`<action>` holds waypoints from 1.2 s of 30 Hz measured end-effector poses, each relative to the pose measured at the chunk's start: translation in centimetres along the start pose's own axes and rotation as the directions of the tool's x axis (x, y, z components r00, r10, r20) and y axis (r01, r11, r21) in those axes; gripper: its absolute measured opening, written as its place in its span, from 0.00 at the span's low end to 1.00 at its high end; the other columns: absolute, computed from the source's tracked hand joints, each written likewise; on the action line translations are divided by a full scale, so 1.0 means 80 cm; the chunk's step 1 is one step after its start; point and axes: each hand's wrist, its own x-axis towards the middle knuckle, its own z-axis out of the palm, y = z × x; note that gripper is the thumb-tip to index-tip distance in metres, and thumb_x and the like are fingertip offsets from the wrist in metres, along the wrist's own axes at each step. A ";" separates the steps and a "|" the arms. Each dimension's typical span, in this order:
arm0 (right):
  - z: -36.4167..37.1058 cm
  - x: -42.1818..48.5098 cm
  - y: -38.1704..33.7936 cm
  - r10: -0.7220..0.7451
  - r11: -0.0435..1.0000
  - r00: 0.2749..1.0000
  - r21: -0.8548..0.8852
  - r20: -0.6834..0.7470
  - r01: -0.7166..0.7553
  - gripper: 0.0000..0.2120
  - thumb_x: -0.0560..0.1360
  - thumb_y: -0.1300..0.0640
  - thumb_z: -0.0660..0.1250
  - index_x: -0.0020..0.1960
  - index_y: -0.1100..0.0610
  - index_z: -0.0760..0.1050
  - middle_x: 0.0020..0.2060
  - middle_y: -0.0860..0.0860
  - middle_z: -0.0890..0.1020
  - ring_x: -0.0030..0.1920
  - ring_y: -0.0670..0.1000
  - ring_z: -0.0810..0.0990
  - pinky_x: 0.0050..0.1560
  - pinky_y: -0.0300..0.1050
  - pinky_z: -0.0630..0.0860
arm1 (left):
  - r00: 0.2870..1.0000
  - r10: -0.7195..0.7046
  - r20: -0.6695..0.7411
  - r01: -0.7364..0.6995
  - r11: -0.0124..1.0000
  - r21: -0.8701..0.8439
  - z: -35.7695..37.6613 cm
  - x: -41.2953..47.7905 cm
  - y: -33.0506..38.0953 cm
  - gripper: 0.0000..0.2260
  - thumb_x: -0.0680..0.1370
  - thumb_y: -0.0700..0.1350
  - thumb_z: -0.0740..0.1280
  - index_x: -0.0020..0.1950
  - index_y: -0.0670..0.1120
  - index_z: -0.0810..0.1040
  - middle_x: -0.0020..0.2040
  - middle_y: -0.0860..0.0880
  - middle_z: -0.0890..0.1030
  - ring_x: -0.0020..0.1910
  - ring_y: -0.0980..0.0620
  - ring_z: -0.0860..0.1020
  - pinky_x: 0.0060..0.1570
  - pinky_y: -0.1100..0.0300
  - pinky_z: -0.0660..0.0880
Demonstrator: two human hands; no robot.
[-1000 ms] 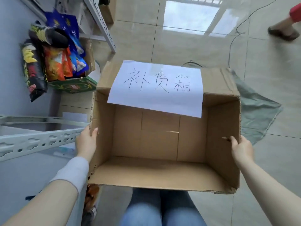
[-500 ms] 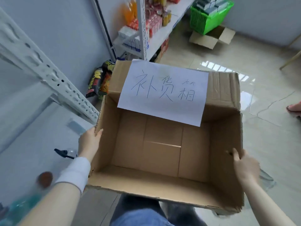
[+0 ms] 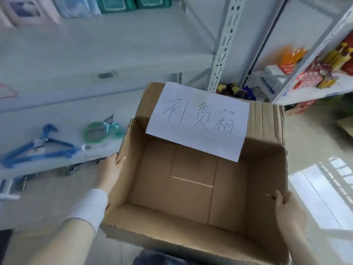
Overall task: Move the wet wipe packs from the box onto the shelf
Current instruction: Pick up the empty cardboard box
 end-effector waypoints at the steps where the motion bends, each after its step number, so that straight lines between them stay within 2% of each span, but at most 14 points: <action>1: 0.008 -0.010 -0.021 -0.075 0.997 0.997 -0.007 0.017 0.075 0.15 0.80 0.52 0.54 0.56 0.62 0.72 0.47 0.65 0.80 0.49 0.67 0.77 0.41 0.51 0.66 | 0.998 -0.066 -0.020 0.065 0.997 -0.028 -0.016 -0.012 -0.030 0.14 0.77 0.45 0.65 0.38 0.36 0.73 0.34 0.39 0.77 0.40 0.36 0.78 0.38 0.50 0.69; 4: 0.041 -0.047 -0.091 -0.285 0.956 0.955 -0.046 0.082 0.290 0.17 0.80 0.55 0.55 0.62 0.64 0.71 0.50 0.68 0.80 0.50 0.68 0.78 0.41 0.51 0.68 | 0.964 -0.245 -0.104 0.241 0.969 -0.051 -0.069 -0.055 -0.125 0.14 0.78 0.47 0.64 0.43 0.35 0.76 0.41 0.34 0.80 0.42 0.35 0.78 0.44 0.48 0.72; 7: 0.086 -0.097 -0.164 -0.407 0.902 0.902 -0.094 0.145 0.422 0.19 0.80 0.54 0.56 0.64 0.65 0.69 0.52 0.70 0.79 0.54 0.70 0.76 0.51 0.57 0.72 | 0.911 -0.369 -0.182 0.370 0.928 -0.031 -0.126 -0.106 -0.217 0.15 0.79 0.48 0.62 0.41 0.36 0.75 0.40 0.34 0.79 0.42 0.36 0.78 0.43 0.48 0.72; 10: 0.135 -0.155 -0.233 -0.550 0.804 0.810 -0.135 0.203 0.579 0.17 0.80 0.54 0.56 0.60 0.67 0.71 0.50 0.70 0.79 0.52 0.70 0.77 0.51 0.58 0.73 | 0.845 -0.472 -0.252 0.475 0.878 -0.051 -0.177 -0.166 -0.301 0.15 0.79 0.49 0.61 0.42 0.38 0.75 0.38 0.39 0.79 0.42 0.36 0.78 0.41 0.50 0.71; 12: 0.168 -0.197 -0.279 -0.634 0.734 0.731 -0.100 0.251 0.671 0.17 0.80 0.54 0.56 0.59 0.66 0.71 0.50 0.69 0.79 0.51 0.69 0.77 0.50 0.57 0.73 | 0.790 -0.526 -0.316 0.533 0.843 -0.070 -0.202 -0.207 -0.349 0.15 0.79 0.48 0.61 0.36 0.41 0.71 0.33 0.44 0.75 0.39 0.38 0.76 0.39 0.51 0.69; 16: 0.227 -0.281 -0.373 -0.773 0.543 0.540 -0.095 0.334 0.835 0.18 0.81 0.52 0.54 0.62 0.64 0.70 0.51 0.66 0.80 0.50 0.67 0.79 0.45 0.53 0.74 | 0.611 -0.685 -0.395 0.687 0.708 -0.165 -0.237 -0.275 -0.429 0.13 0.79 0.48 0.60 0.37 0.43 0.72 0.33 0.46 0.74 0.36 0.41 0.73 0.40 0.50 0.68; 19: 0.269 -0.342 -0.444 -0.829 0.408 0.399 -0.064 0.392 0.911 0.18 0.81 0.52 0.54 0.64 0.63 0.69 0.52 0.65 0.80 0.51 0.66 0.79 0.48 0.54 0.76 | 0.499 -0.758 -0.421 0.755 0.618 -0.218 -0.258 -0.311 -0.476 0.14 0.79 0.48 0.60 0.36 0.43 0.72 0.32 0.43 0.74 0.35 0.41 0.71 0.35 0.53 0.64; 23: 0.333 -0.419 -0.538 -0.869 0.241 0.214 0.004 0.447 0.971 0.20 0.80 0.51 0.55 0.66 0.63 0.68 0.54 0.68 0.78 0.54 0.68 0.77 0.52 0.57 0.75 | 0.268 -0.853 -0.447 0.840 0.434 -0.326 -0.273 -0.340 -0.513 0.13 0.79 0.48 0.61 0.43 0.41 0.78 0.41 0.35 0.79 0.44 0.34 0.76 0.39 0.52 0.64; 25: 0.364 -0.453 -0.577 -0.872 0.170 0.136 0.031 0.469 0.985 0.19 0.80 0.52 0.55 0.63 0.64 0.69 0.51 0.70 0.79 0.52 0.69 0.77 0.50 0.58 0.74 | 0.168 -0.885 -0.434 0.845 0.356 -0.399 -0.277 -0.352 -0.523 0.13 0.79 0.48 0.61 0.44 0.41 0.79 0.43 0.35 0.81 0.46 0.34 0.77 0.41 0.51 0.67; 29: 0.422 -0.534 -0.642 -0.861 0.020 -0.027 0.087 0.507 0.996 0.18 0.80 0.52 0.56 0.62 0.64 0.70 0.48 0.71 0.79 0.50 0.70 0.77 0.47 0.57 0.74 | -0.004 -0.907 -0.420 0.840 0.225 -0.493 -0.273 -0.384 -0.537 0.13 0.79 0.48 0.60 0.44 0.42 0.80 0.43 0.37 0.82 0.45 0.35 0.79 0.42 0.50 0.71; 32: 0.464 -0.598 -0.665 -0.846 -0.093 -0.158 0.151 0.509 0.984 0.17 0.79 0.53 0.57 0.57 0.66 0.72 0.43 0.71 0.79 0.47 0.69 0.78 0.42 0.56 0.73 | -0.142 -0.903 -0.405 0.834 0.111 -0.541 -0.266 -0.407 -0.551 0.12 0.79 0.48 0.61 0.44 0.42 0.79 0.41 0.36 0.82 0.44 0.34 0.78 0.39 0.51 0.68; 34: 0.492 -0.638 -0.674 -0.819 -0.162 -0.246 0.203 0.518 0.966 0.15 0.79 0.54 0.58 0.53 0.66 0.73 0.41 0.69 0.80 0.44 0.68 0.79 0.37 0.51 0.69 | -0.218 -0.902 -0.372 0.812 0.043 -0.582 -0.262 -0.418 -0.565 0.11 0.79 0.47 0.62 0.42 0.42 0.78 0.40 0.36 0.81 0.42 0.34 0.77 0.37 0.52 0.66; 36: 0.520 -0.679 -0.683 -0.799 -0.209 -0.295 0.217 0.525 0.953 0.14 0.79 0.55 0.58 0.52 0.66 0.73 0.40 0.68 0.80 0.43 0.67 0.79 0.36 0.50 0.67 | -0.278 -0.897 -0.345 0.787 -0.007 -0.617 -0.261 -0.426 -0.587 0.10 0.78 0.46 0.63 0.41 0.42 0.78 0.39 0.36 0.81 0.42 0.34 0.77 0.36 0.53 0.65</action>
